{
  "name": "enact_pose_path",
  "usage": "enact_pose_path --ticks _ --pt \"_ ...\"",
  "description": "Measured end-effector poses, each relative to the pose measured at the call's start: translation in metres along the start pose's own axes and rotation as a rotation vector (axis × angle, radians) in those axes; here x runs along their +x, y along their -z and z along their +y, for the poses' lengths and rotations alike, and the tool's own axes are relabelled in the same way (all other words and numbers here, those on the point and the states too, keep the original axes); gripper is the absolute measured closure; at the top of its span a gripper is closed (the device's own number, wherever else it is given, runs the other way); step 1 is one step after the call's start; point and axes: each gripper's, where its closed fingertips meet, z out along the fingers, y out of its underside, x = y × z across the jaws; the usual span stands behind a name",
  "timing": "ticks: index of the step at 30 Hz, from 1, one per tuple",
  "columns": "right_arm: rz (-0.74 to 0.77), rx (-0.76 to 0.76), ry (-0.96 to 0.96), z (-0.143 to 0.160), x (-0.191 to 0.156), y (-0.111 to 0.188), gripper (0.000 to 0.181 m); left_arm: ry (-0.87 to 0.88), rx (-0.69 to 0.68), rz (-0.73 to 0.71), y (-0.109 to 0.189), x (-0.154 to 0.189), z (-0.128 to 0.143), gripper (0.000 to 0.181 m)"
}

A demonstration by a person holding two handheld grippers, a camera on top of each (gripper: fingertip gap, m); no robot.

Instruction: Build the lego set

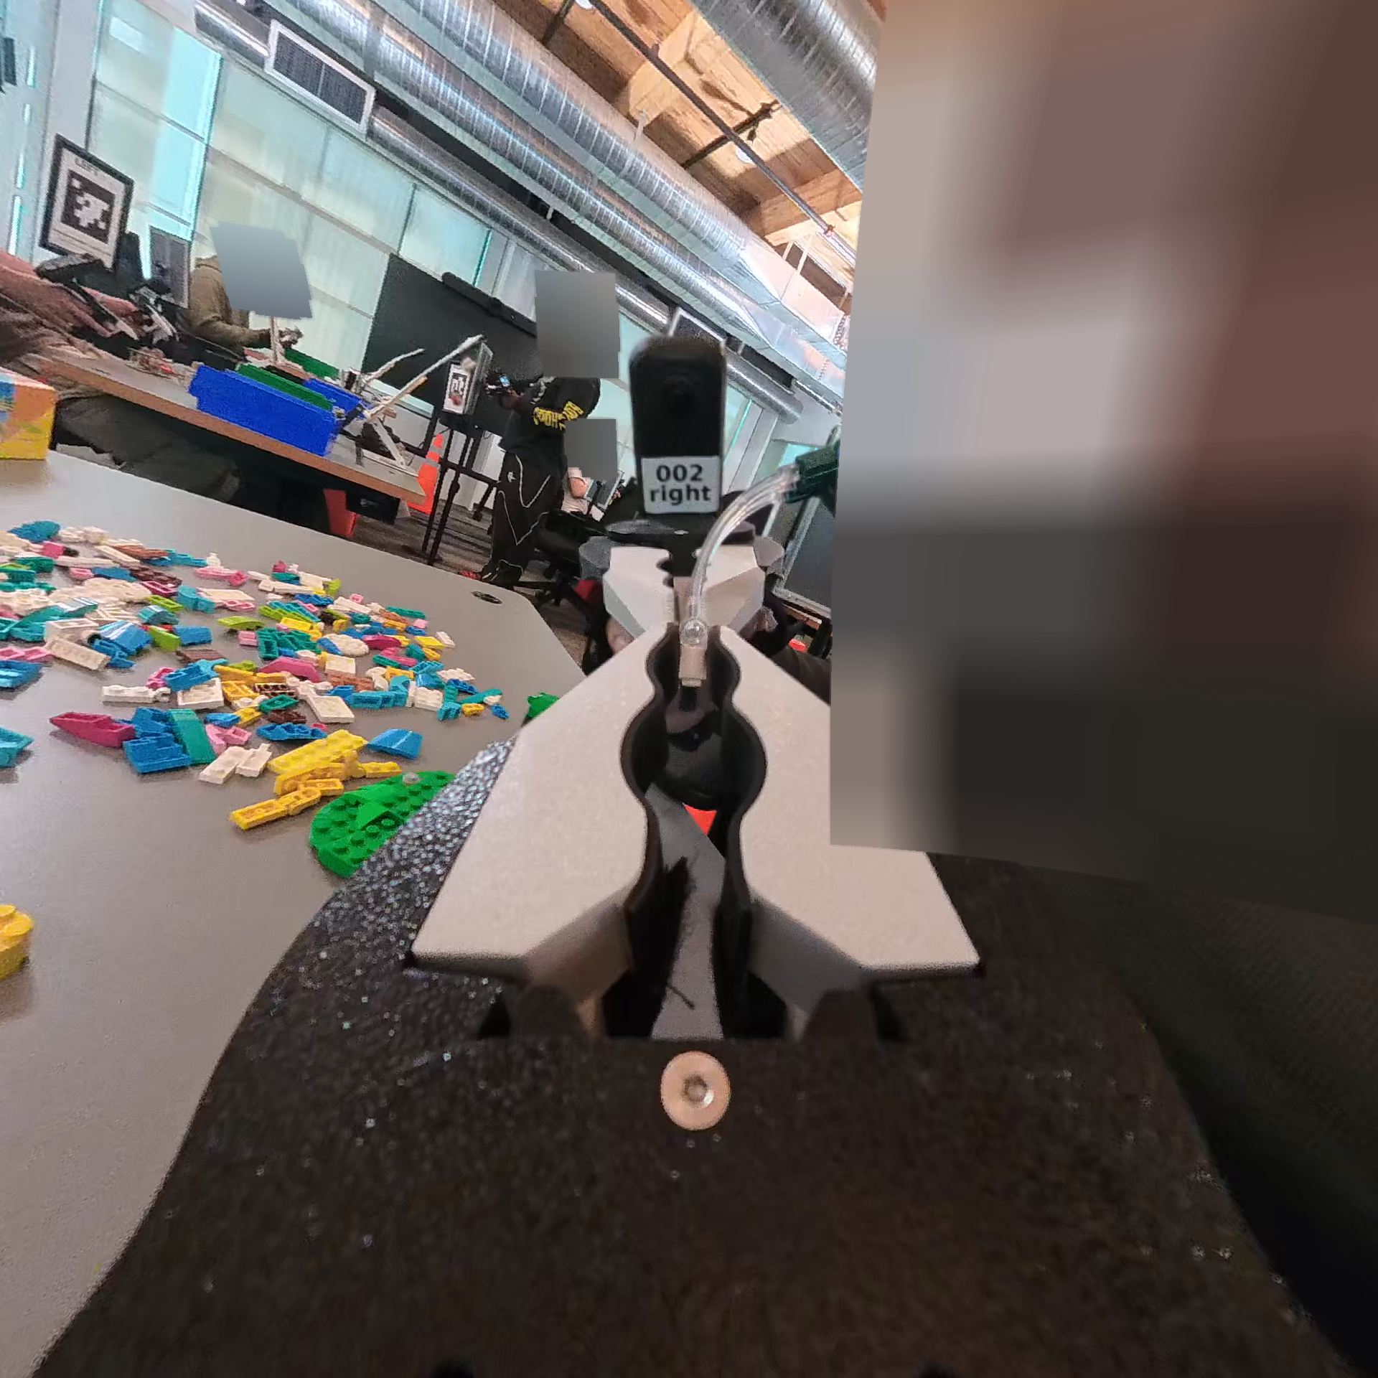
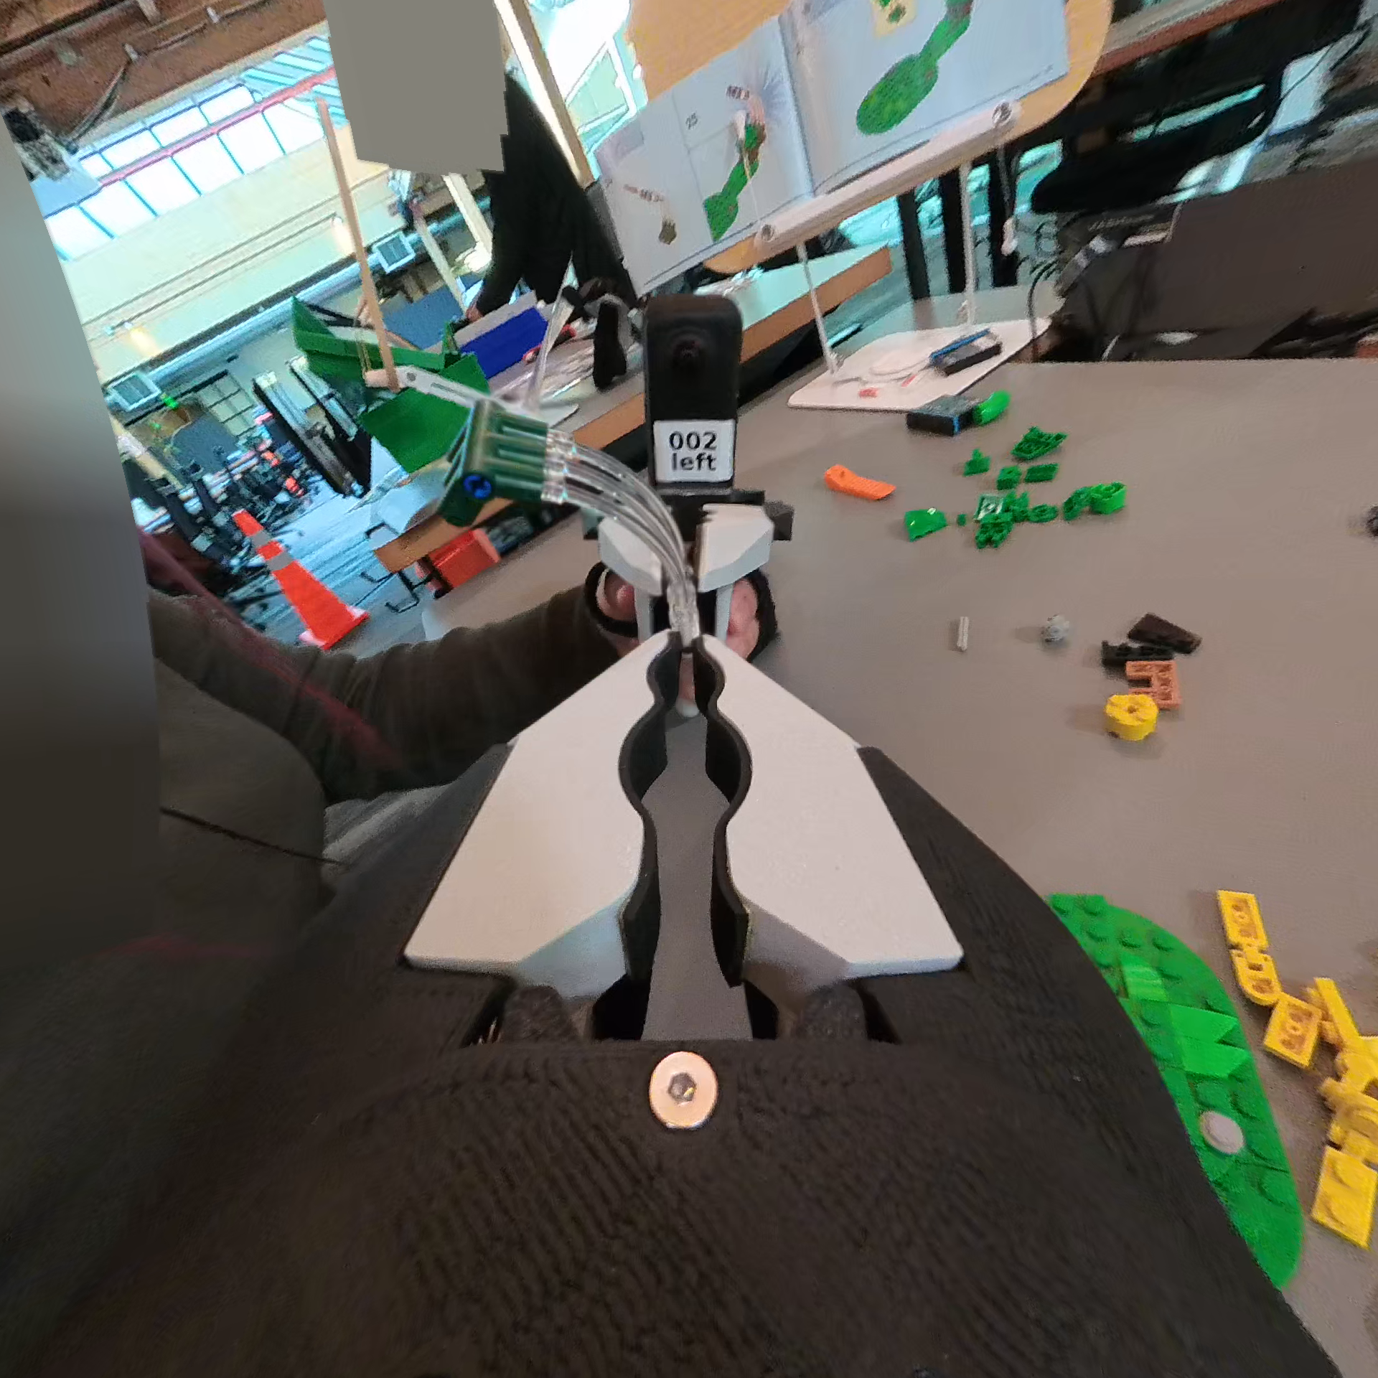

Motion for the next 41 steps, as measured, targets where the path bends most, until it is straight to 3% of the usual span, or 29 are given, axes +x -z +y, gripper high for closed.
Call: enact_pose_path --ticks 3,8,34,39,41 --pt "0.013 0.052 0.01 -0.004 0.002 -0.002 0.164 0.003 0.008 0.0 0.0 0.0 -0.001 0.177" --pt "-0.005 0.085 0.016 -0.006 -0.002 -0.004 0.175 0.002 -0.023 -0.001 -0.005 0.0 0.005 0.177" --pt "-0.026 0.032 -0.007 -0.001 -0.004 -0.003 0.176 -0.048 -0.048 -0.011 -0.008 0.003 0.009 0.177" --pt "0.04 0.099 0.059 -0.008 0.001 -0.005 0.175 -0.027 0.033 -0.024 -0.006 -0.004 0.003 0.177" --pt "0.074 0.12 0.144 -0.011 0.002 -0.001 0.163 -0.01 0.08 -0.036 -0.003 -0.008 -0.002 0.177"
